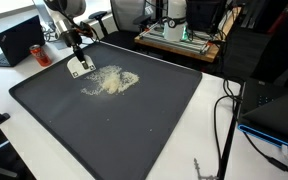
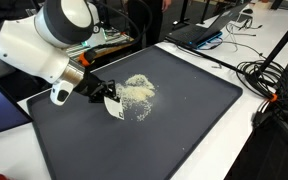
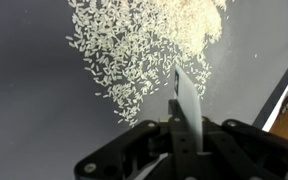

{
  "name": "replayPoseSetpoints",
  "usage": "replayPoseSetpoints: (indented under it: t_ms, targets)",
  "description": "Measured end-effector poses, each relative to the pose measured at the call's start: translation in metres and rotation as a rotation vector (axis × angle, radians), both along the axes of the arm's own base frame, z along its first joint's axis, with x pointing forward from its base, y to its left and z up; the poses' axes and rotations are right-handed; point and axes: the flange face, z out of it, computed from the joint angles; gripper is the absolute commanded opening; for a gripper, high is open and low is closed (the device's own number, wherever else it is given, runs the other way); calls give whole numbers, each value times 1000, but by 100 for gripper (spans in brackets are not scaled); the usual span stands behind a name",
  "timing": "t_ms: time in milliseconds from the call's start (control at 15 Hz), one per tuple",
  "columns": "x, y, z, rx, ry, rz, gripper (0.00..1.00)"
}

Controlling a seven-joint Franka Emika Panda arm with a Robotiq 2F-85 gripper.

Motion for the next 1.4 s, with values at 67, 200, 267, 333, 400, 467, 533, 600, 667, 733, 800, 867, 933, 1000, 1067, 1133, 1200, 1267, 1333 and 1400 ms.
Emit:
replayPoseSetpoints:
  t_ms: [67, 200, 267, 333, 400, 467, 533, 600, 667, 733, 800, 867, 933, 1000, 1067, 1133, 1200, 1267, 1333, 1400]
  targets:
    - [-2, 0, -2, 3, 5, -1, 1]
    - [-6, 2, -5, 8, 15, -2, 1]
    - [-10, 3, -6, 11, 21, -3, 1]
    - [-14, 3, -8, 15, 28, -5, 1]
    - [-18, 3, -8, 18, 34, -10, 1]
    - [-23, 3, -10, 24, 38, -10, 1]
    - [-28, 4, -11, 30, 41, -6, 1]
    - [-32, 5, -12, 35, 43, 4, 1]
    - [-36, 6, -14, 41, 42, 18, 1]
    - [-40, 7, -14, 45, 39, 32, 1]
    - [-43, 7, -14, 48, 37, 42, 1]
    - [-46, 7, -13, 51, 34, 49, 1]
    - [-48, 7, -12, 54, 32, 56, 1]
    - [-50, 7, -11, 57, 30, 61, 1]
    - [-51, 6, -8, 58, 25, 66, 1]
    - [-52, 5, -5, 57, 20, 70, 1]
    - [-53, 3, -2, 52, 12, 75, 1]
    - [-55, 1, 3, 44, 2, 79, 1]
    - [-58, -2, 9, 33, -10, 88, 1]
    - [-62, -5, 17, 19, -20, 97, 1]
